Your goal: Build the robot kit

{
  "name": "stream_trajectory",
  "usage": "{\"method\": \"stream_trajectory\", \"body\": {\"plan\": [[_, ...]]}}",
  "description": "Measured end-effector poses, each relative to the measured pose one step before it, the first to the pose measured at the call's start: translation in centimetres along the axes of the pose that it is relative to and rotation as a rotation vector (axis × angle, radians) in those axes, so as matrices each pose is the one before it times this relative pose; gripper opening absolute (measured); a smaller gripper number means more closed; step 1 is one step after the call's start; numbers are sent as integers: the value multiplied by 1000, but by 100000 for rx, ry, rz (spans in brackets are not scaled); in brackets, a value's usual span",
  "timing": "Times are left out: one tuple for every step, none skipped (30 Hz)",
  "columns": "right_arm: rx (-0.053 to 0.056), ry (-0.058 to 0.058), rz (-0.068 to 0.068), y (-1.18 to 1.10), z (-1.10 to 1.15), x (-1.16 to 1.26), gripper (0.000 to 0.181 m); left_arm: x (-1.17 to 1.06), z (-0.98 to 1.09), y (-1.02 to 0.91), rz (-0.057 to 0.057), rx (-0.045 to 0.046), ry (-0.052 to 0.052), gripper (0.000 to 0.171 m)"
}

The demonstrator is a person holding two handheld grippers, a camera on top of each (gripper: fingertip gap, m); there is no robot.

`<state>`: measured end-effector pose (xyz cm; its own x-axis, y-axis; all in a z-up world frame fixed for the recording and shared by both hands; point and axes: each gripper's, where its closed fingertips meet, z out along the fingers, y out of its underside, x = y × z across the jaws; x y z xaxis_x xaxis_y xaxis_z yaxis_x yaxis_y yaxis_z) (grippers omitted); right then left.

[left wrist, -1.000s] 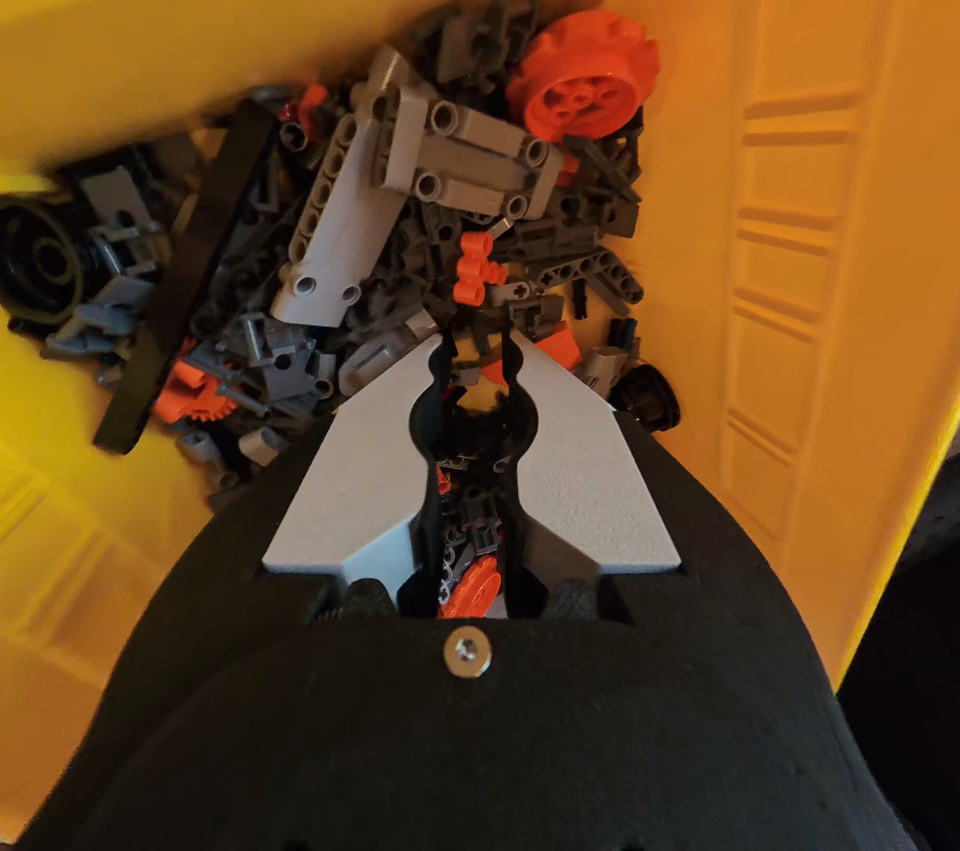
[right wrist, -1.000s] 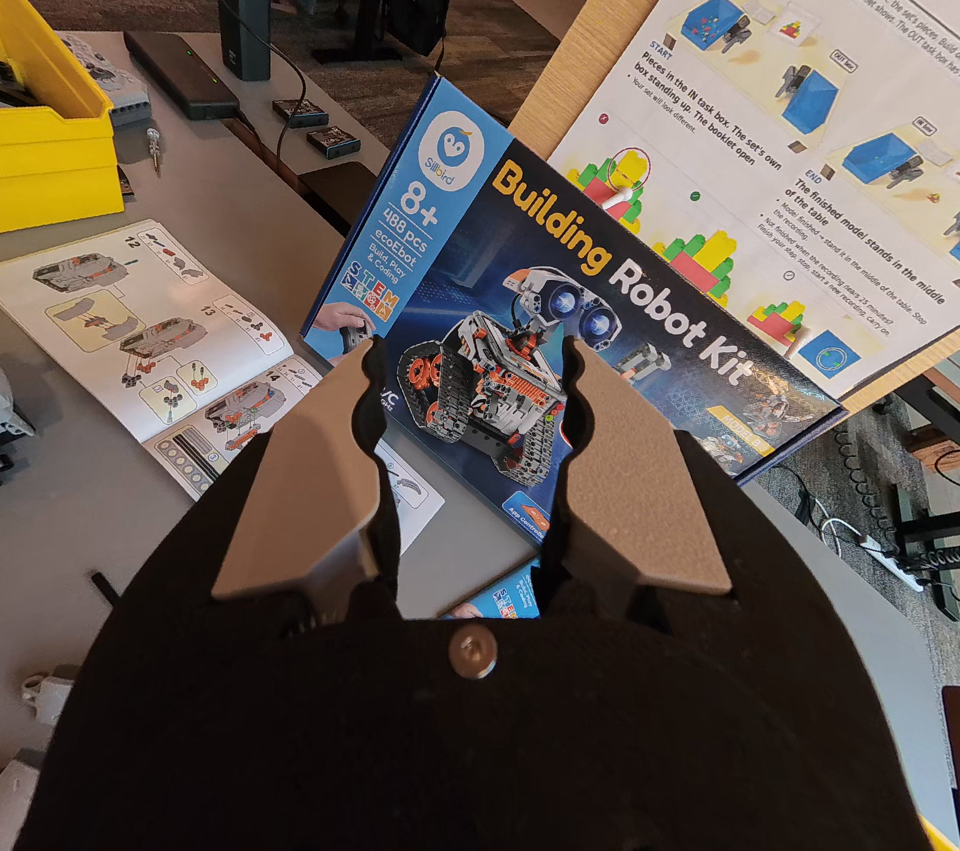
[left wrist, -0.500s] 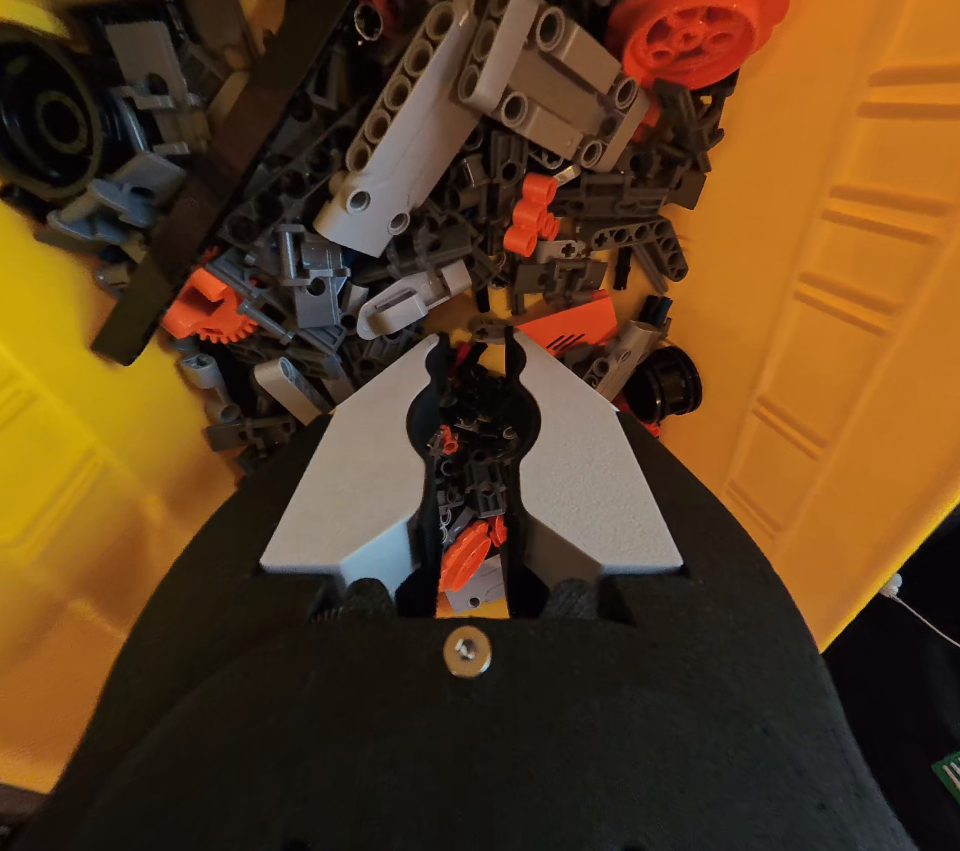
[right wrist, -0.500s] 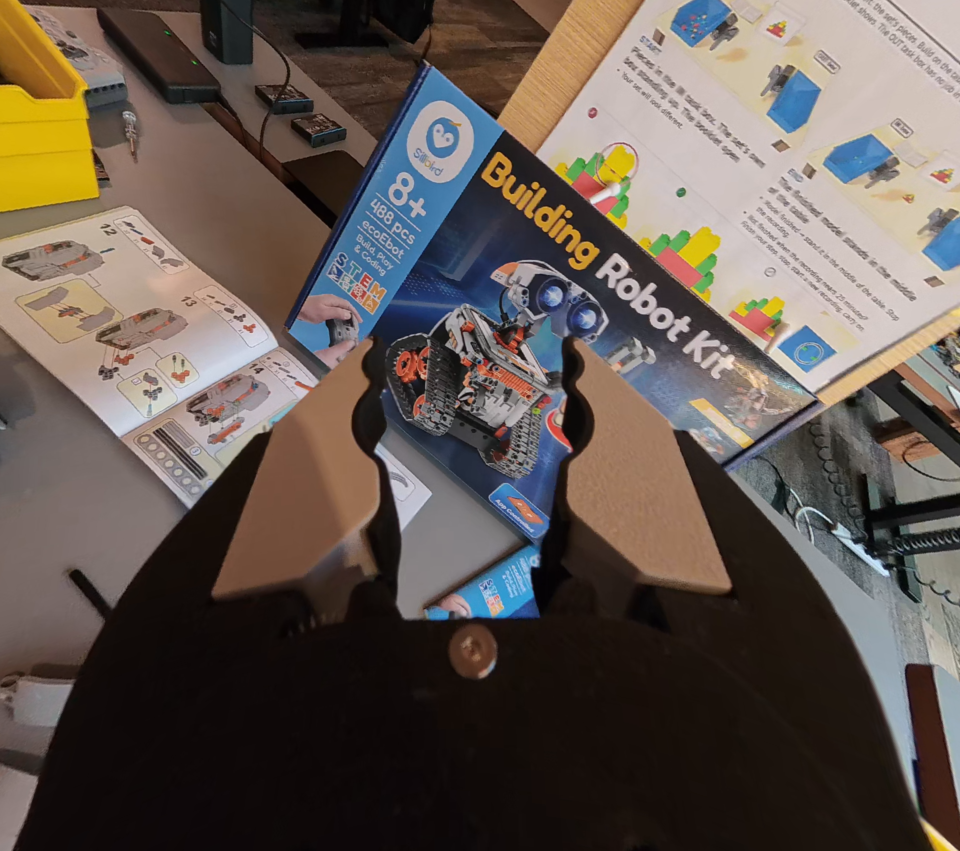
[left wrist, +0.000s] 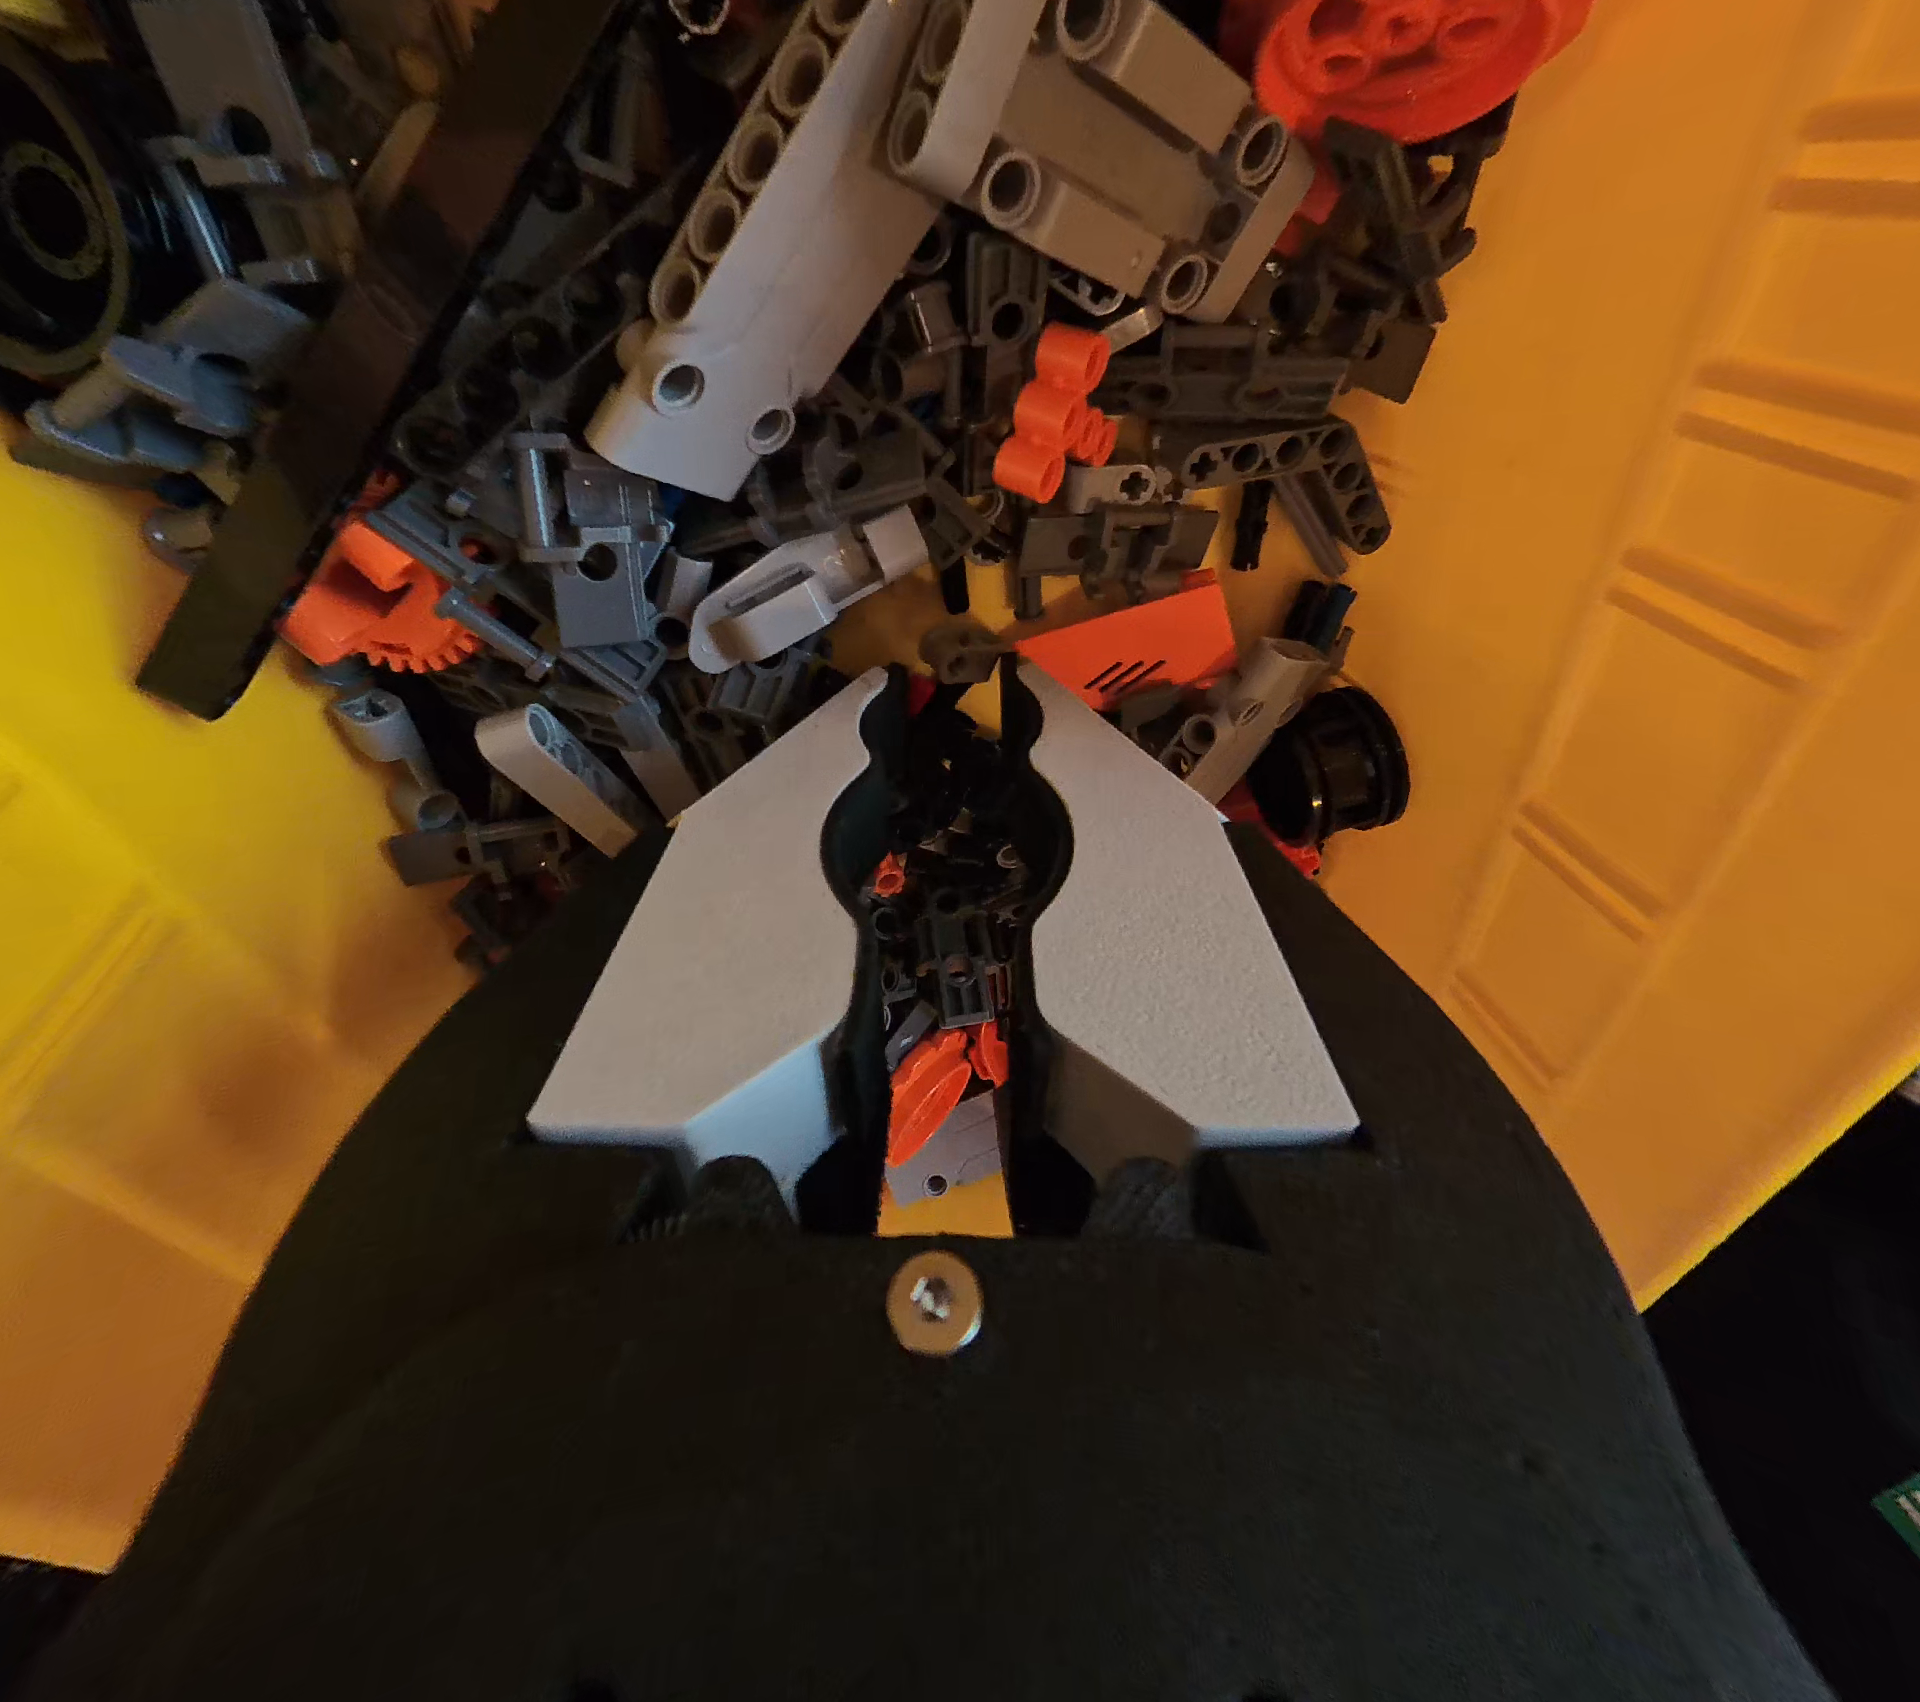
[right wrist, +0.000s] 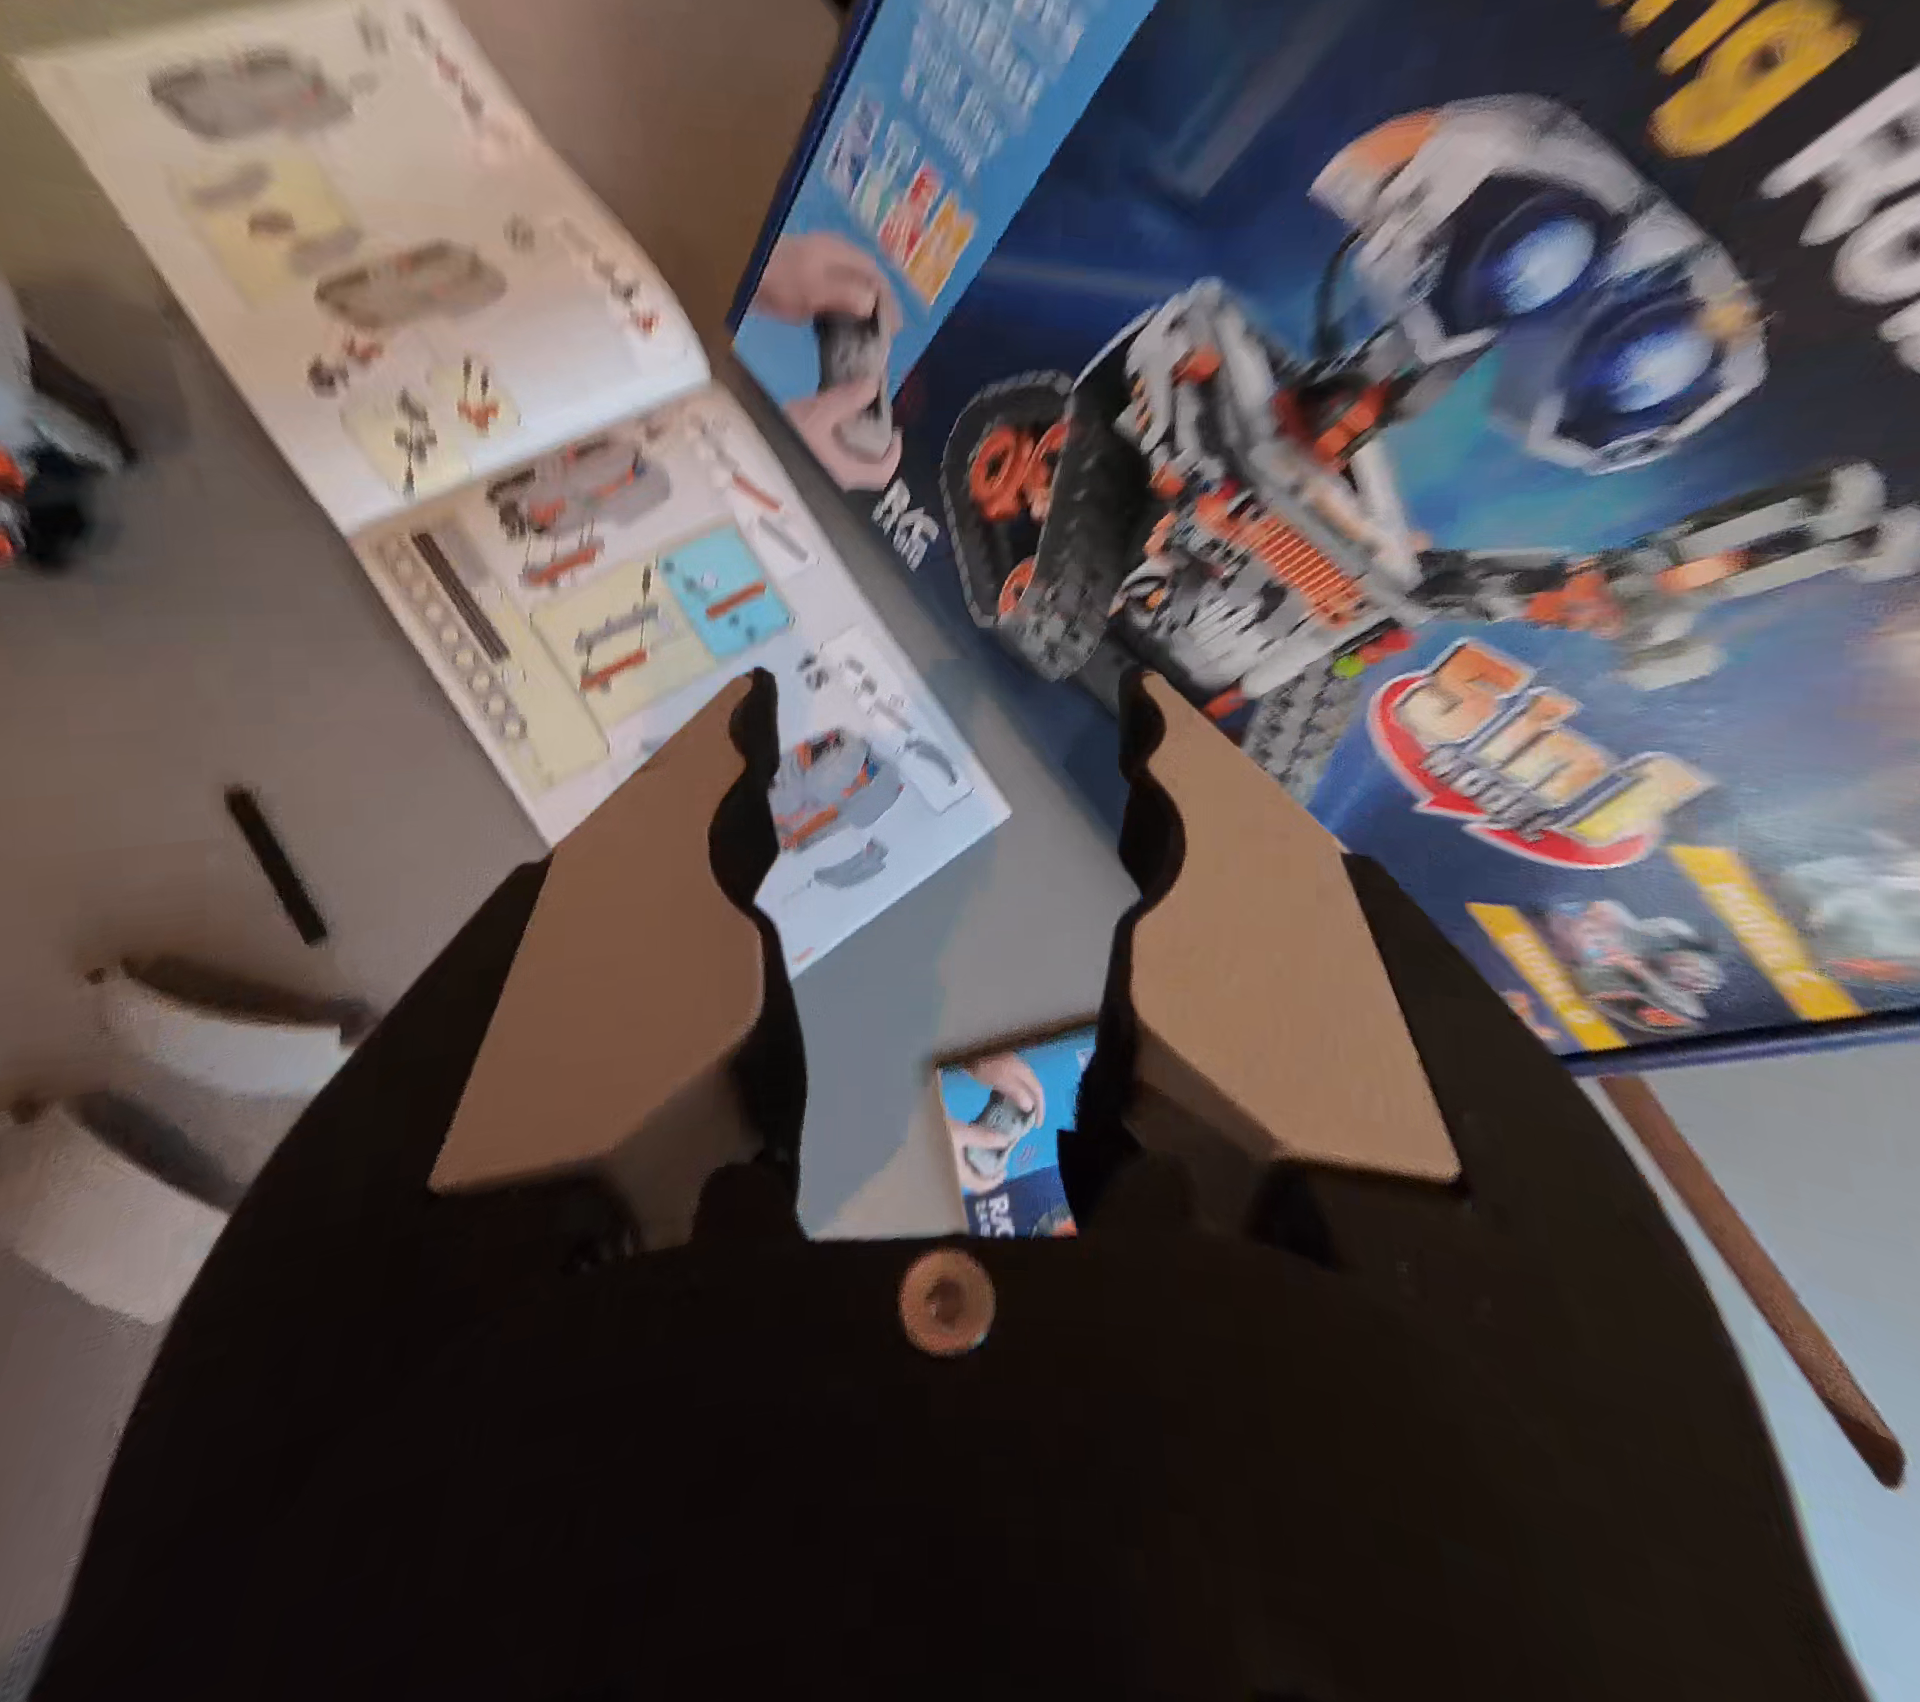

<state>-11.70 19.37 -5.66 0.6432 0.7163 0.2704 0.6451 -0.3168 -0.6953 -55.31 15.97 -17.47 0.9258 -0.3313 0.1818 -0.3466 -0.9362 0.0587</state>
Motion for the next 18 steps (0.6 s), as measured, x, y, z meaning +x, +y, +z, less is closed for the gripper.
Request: {"method": "stream_trajectory", "body": {"plan": [[-5207, -2936, -462, 1303, 768, -308, 65, -4, 9, 43, -141, -206, -187, 15], [-4611, -2795, -46, 1205, 759, -243, 65, -11, 9, 32, -167, -193, -229, 15], [-3760, -2595, 509, 1044, 706, -175, 65, -4, 0, 43, -150, -199, -202, 15], [-2973, -2512, 942, 892, 645, -145, 65, -3, 5, 51, -85, -262, -151, 15], [-2497, -3507, 1438, 797, 567, -298, 59, -5, 7, 47, -33, -234, -144, 15], [-2652, -4440, 2784, 783, 539, -425, 53, -12, -9, 31, -66, -128, -77, 15], [-2977, -4283, 3687, 738, 550, -351, 50, -3, 6, 8, -151, -38, -18, 14], [-2911, -2889, 2672, 653, 500, -171, 45, -12, 3, 2, -193, -38, -12, 14], [-2903, -922, 678, 564, 446, 34, 42, 7, 14, 10, -83, -104, -37, 14], [-2569, 561, -563, 456, 350, 134, 42, 19, 15, 17, 117, -159, -68, 14], [-1837, 485, -1366, 299, 282, 25, 42, 22, 14, 42, 211, -207, -50, 14], [-1185, -220, -1877, 164, 223, -155, 42, 25, 3, 58, 157, -227, -26, 14], [-376, -301, -1979, 21, 137, -177, 42, 8, -17, 51, 76, -181, -53, 14], [327, -325, -1594, -99, 86, -173, 42, -10, -23, 45, 38, -85, -81, 14], [648, -916, -1019, -175, 24, -238, 42, -2, -35, 19, 25, 43, -31, 14], [867, -1073, -956, -205, 7, -252, 42, -13, -40, 13, -20, 165, 54, 14], [1363, -741, -1418, -298, -25, -225, 42, -11, -38, -16, -81, 238, 87, 14], [1762, -142, -1469, -374, -43, -131, 42, -15, -39, 0, -105, 216, 87, 14]]}}
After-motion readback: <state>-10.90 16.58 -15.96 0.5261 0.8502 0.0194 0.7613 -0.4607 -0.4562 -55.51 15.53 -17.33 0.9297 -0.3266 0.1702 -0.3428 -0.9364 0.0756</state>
